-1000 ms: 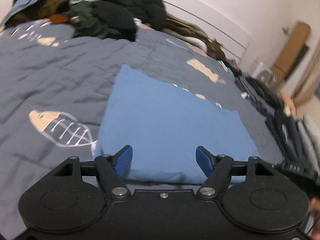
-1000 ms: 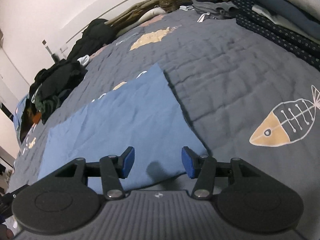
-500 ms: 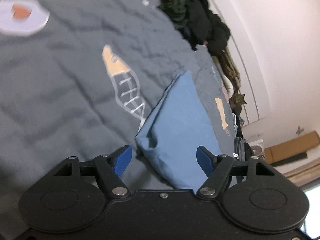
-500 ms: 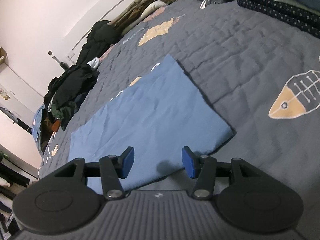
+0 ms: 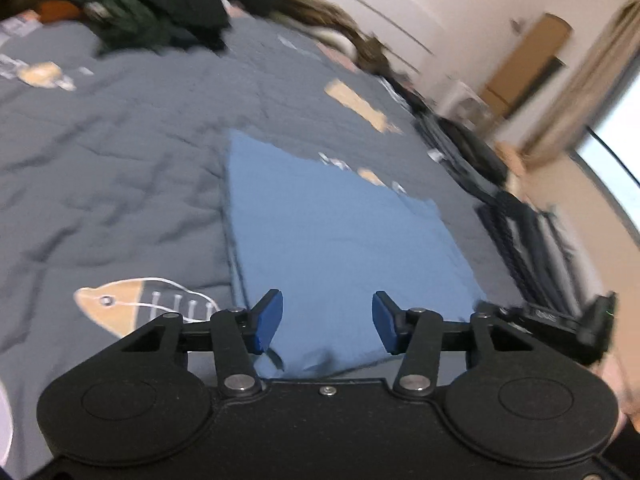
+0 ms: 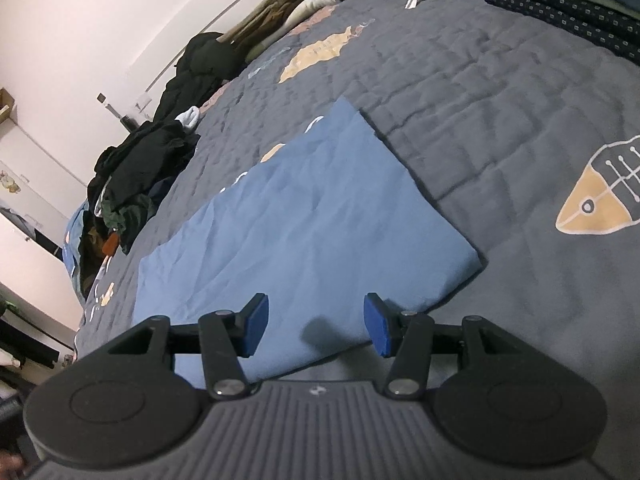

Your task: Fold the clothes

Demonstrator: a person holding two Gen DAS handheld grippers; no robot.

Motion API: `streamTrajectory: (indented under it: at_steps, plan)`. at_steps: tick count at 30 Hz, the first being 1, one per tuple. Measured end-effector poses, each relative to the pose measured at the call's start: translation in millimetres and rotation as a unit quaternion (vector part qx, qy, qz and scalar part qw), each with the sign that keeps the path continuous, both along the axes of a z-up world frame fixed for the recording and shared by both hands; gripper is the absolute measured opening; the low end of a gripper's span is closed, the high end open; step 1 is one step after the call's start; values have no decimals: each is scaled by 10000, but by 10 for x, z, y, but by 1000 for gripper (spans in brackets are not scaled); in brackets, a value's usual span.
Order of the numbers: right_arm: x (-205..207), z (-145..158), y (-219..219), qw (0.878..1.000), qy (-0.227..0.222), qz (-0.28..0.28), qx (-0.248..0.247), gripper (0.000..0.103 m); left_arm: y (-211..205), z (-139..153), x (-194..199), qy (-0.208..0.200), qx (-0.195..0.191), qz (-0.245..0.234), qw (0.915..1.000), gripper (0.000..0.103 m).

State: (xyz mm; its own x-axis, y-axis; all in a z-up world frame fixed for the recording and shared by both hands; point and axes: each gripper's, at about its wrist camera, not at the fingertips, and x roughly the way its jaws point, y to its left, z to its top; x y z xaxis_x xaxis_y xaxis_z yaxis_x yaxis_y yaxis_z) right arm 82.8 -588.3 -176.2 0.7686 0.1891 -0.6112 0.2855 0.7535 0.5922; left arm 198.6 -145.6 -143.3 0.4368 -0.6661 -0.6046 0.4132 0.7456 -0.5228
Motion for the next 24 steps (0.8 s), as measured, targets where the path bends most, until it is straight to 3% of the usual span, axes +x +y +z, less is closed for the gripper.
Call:
streamTrajectory:
  at_steps: [4,7,15,24]
  plan:
    - [24,-3,36,9999,-42,94,-4,52,37,-140,232,282,-171,-450,9984,49]
    - [53,18,113,9997,-113,215,-47,52,153,-307,304,549,-599,-402,9959,49]
    - [191,88,408,9975,-360,595,-96,52,196,-525,372,904,-654,-411,9929,49]
    - [226,53,561,9963,-266,796,-194,52,187,-660,415,1019,-799,-291,9912,49]
